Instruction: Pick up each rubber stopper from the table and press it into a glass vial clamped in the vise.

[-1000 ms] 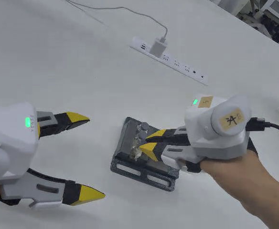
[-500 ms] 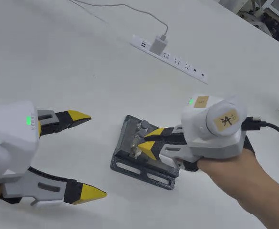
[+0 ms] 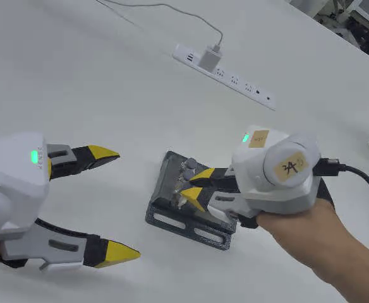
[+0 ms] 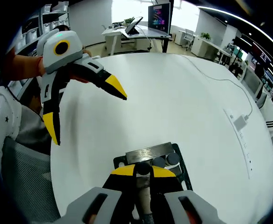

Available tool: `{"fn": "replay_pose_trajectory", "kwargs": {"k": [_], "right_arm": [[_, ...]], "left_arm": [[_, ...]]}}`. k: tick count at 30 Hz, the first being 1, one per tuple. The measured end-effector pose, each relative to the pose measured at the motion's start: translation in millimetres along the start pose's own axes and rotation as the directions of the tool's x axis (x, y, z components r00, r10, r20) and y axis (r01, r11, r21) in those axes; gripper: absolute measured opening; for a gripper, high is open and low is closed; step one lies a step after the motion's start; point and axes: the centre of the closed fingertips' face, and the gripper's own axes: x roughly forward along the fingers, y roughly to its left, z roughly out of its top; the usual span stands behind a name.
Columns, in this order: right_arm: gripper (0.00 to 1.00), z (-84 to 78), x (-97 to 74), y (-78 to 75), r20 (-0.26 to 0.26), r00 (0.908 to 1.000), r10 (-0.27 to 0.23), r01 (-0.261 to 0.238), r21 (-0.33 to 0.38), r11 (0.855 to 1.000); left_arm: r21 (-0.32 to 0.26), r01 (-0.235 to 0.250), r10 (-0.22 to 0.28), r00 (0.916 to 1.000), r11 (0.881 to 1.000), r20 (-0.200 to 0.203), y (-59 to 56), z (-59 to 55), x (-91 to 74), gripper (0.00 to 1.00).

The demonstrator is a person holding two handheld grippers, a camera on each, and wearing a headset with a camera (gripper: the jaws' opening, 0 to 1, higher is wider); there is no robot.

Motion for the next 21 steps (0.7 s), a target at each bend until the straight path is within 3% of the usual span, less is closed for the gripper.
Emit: {"fn": "replay_pose_trajectory", "kwargs": {"k": [16, 21], "right_arm": [[0.11, 1.5, -0.7, -1.1, 0.019, 0.9997, -0.016, 0.016, 0.004, 1.0], [0.1, 9.0, -12.6, -2.5, 0.048, 0.9987, -0.017, 0.016, 0.018, 1.0]], "left_arm": [[-0.002, 0.012, -0.012, 0.9999, 1.0, 0.001, -2.7, 1.6, 2.1, 0.78], [-0.003, 0.01, -0.01, 1.0, 1.0, 0.0, -1.8, 1.5, 1.8, 0.78]]}}
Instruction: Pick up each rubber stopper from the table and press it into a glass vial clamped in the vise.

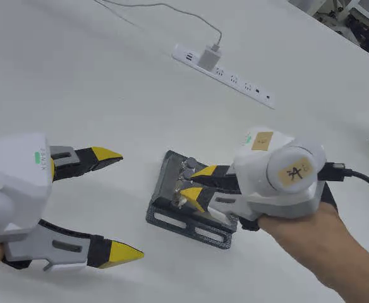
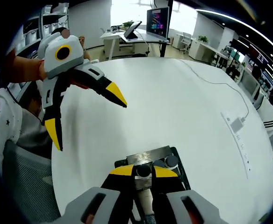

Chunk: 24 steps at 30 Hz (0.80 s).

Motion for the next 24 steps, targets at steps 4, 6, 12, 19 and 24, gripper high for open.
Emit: {"fn": "replay_pose_trajectory", "kwargs": {"k": [4, 6, 12, 19, 24], "right_arm": [[0.04, -0.4, -6.2, -5.0, 0.0, 1.0, 0.006, -0.006, 0.002, 1.0], [0.04, -1.5, -6.8, -6.4, 0.003, 0.9998, 0.02, -0.02, 0.015, 1.0], [0.0, -1.9, -4.0, -2.8, 0.004, 0.9987, 0.051, -0.051, 0.02, 0.998], [0.0, -4.3, 3.0, 2.3, -0.016, 0.9971, 0.074, -0.074, 0.001, 0.997], [0.0, -6.9, 6.1, 1.2, -0.025, 0.9967, 0.077, -0.077, -0.001, 0.997]], "left_arm": [[0.0, 0.002, -0.002, 1.0, 1.0, 0.0, -0.2, 0.2, 0.2, 0.78], [0.003, 0.005, -0.005, 1.0, 1.0, 0.0, -1.0, 0.3, 0.4, 0.78], [0.002, 0.007, -0.007, 1.0, 1.0, 0.001, -1.9, 0.7, 0.6, 0.78], [0.0, 0.009, -0.009, 1.0, 1.0, 0.002, -3.0, 0.7, 0.4, 0.78], [-0.001, 0.007, -0.007, 1.0, 1.0, 0.001, -3.1, -0.4, -0.4, 0.78]]}}
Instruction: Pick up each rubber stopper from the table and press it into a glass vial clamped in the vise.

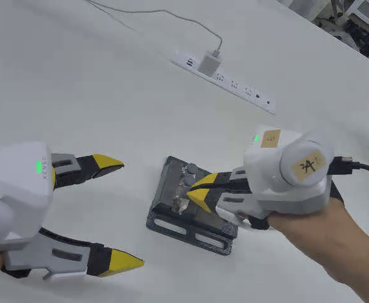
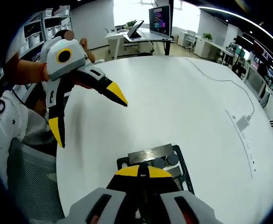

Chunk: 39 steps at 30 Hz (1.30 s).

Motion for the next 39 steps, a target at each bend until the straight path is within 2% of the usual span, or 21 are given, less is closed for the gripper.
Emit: {"fn": "replay_pose_trajectory", "kwargs": {"k": [9, 13, 18, 24, 31, 36, 39], "right_arm": [[0.0, -1.0, 2.5, 0.6, -0.019, 0.9998, 0.009, -0.009, -0.008, 1.0], [0.0, -0.6, 3.7, 1.0, -0.049, 0.9988, 0.007, -0.009, -0.037, 0.999], [0.0, -0.9, 4.6, -0.2, -0.081, 0.9965, 0.024, -0.026, -0.024, 0.999], [0.0, -2.5, 5.9, 1.5, -0.131, 0.9907, 0.035, -0.043, -0.057, 0.997], [0.0, -3.1, 6.5, 1.6, -0.145, 0.9885, 0.041, -0.049, -0.053, 0.997], [0.0, -2.1, 8.3, 2.0, -0.198, 0.9791, 0.045, -0.061, -0.075, 0.995], [0.0, -2.9, 8.0, 2.0, -0.203, 0.978, 0.049, -0.066, -0.078, 0.995]], "left_arm": [[-0.007, -0.005, 0.005, 1.0, 1.0, 0.003, 0.5, -0.6, -0.2, 0.77], [-0.008, -0.006, 0.006, 1.0, 1.0, 0.007, 1.2, -0.4, -0.1, 0.77], [-0.011, -0.011, 0.011, 0.9999, 1.0, 0.012, 2.1, -0.7, 0.0, 0.76], [-0.015, -0.016, 0.017, 0.9997, 1.0, 0.02, 2.4, -0.2, 0.2, 0.76], [-0.017, -0.021, 0.021, 0.9994, 1.0, 0.027, 3.2, 0.4, 0.6, 0.75], [-0.018, -0.02, 0.021, 0.9993, 1.0, 0.03, 3.1, -0.1, 0.2, 0.75], [-0.019, -0.021, 0.021, 0.9992, 1.0, 0.032, 3.5, -0.2, 0.1, 0.75]]}}
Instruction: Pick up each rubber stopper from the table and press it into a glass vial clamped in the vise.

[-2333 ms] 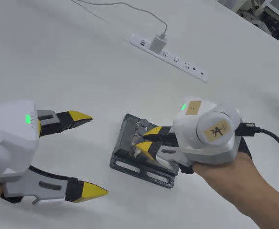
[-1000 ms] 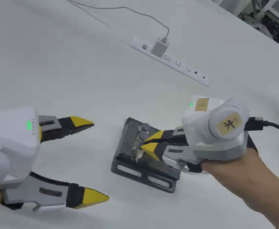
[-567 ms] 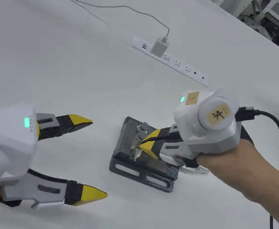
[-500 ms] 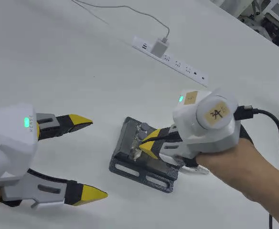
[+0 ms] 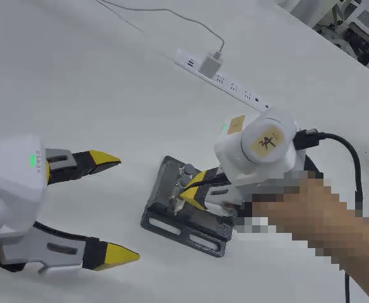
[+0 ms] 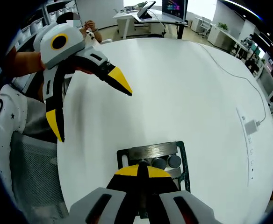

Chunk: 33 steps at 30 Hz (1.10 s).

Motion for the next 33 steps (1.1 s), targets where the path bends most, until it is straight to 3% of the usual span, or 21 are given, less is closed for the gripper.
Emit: {"fn": "replay_pose_trajectory", "kwargs": {"k": [15, 19, 27, 31, 33], "right_arm": [[0.0, 0.5, 3.1, 0.7, -0.074, 0.9967, 0.032, -0.033, -0.013, 0.999], [0.0, -0.4, 3.3, 0.2, -0.071, 0.9967, 0.038, -0.038, -0.002, 0.999], [0.0, 0.8, 5.0, 0.6, -0.141, 0.9892, 0.039, -0.042, -0.02, 0.999], [0.0, 0.0, 4.1, 0.0, -0.143, 0.9891, 0.036, -0.037, -0.007, 0.999], [0.0, 0.6, 3.4, 0.4, -0.146, 0.989, 0.023, -0.03, -0.051, 0.998]], "left_arm": [[0.001, -0.003, 0.003, 1.0, 1.0, 0.007, 2.2, 1.8, 0.2, 0.74], [0.004, 0.0, 0.0, 1.0, 1.0, 0.009, 0.8, 3.4, 1.1, 0.74], [0.014, 0.005, -0.005, 0.9997, 1.0, 0.024, -1.7, 13.9, 4.5, 0.74], [0.028, 0.007, -0.008, 0.9997, 1.0, 0.024, -3.2, 18.2, 2.4, 0.74], [0.028, 0.006, -0.007, 0.9997, 1.0, 0.024, -3.3, 19.4, 0.6, 0.74]]}}
